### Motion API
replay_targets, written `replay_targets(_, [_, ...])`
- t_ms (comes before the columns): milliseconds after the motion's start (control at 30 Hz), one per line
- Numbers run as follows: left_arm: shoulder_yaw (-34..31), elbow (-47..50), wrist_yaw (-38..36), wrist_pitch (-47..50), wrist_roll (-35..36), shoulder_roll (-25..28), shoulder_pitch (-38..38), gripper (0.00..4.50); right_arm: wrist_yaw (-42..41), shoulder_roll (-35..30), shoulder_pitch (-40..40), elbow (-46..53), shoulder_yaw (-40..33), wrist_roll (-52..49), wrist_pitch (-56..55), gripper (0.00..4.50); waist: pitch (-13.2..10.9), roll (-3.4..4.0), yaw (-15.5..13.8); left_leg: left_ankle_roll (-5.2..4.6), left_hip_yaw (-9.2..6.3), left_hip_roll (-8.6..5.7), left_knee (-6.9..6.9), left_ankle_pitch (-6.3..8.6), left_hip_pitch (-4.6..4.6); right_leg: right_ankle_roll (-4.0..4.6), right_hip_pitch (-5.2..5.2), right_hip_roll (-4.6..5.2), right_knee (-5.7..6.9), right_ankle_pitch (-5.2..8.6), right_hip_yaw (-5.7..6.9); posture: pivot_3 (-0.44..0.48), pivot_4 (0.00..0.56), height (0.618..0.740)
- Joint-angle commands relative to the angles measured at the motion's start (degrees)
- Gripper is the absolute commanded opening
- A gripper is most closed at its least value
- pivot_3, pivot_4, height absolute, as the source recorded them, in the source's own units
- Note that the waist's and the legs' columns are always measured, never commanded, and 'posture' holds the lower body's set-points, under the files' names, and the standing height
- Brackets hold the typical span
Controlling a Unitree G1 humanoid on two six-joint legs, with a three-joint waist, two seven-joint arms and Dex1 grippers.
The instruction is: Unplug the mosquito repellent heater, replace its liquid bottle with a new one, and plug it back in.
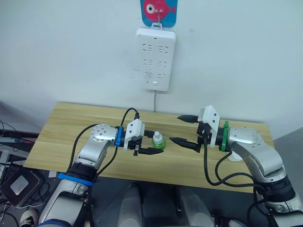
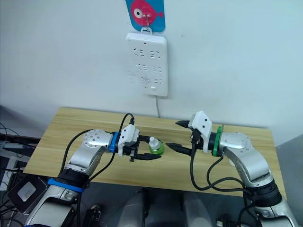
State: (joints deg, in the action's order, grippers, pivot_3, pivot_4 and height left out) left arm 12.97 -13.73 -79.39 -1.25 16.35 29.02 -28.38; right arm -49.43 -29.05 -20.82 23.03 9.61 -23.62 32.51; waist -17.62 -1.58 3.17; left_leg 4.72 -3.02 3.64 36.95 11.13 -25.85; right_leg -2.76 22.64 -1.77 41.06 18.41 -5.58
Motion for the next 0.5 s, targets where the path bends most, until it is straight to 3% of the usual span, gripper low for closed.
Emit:
replay_targets(33, [-0.49,1.88,-0.13,-0.63,0.47,-0.23,0.01,2.23,1.55,3.29,-0.80,3.75,3.48,-1.31,1.13,4.46,0.02,0.00,0.19,0.00,0.00,0.00,0.00,0.00,0.00,0.00,0.00,-0.01,0.01,0.00,0.00,-0.047,0.236,0.740])
replay_targets(300, [-0.58,2.56,-0.07,-0.43,0.52,0.05,0.20,2.23,6.30,10.52,-4.73,-4.01,8.48,5.12,-3.59,4.46,0.06,0.00,0.10,0.17,-0.04,-0.02,0.00,-0.11,0.00,0.00,0.00,0.02,0.02,0.00,0.04,-0.038,0.234,0.740])
replay_targets(500, [-0.68,2.75,0.01,-0.20,0.56,0.26,0.38,2.23,4.26,7.09,-3.65,-5.00,6.32,6.43,-5.51,4.46,0.06,0.00,0.00,0.21,-0.04,-0.03,0.00,-0.13,-0.01,0.00,0.00,0.04,0.01,0.00,0.04,-0.037,0.239,0.740])
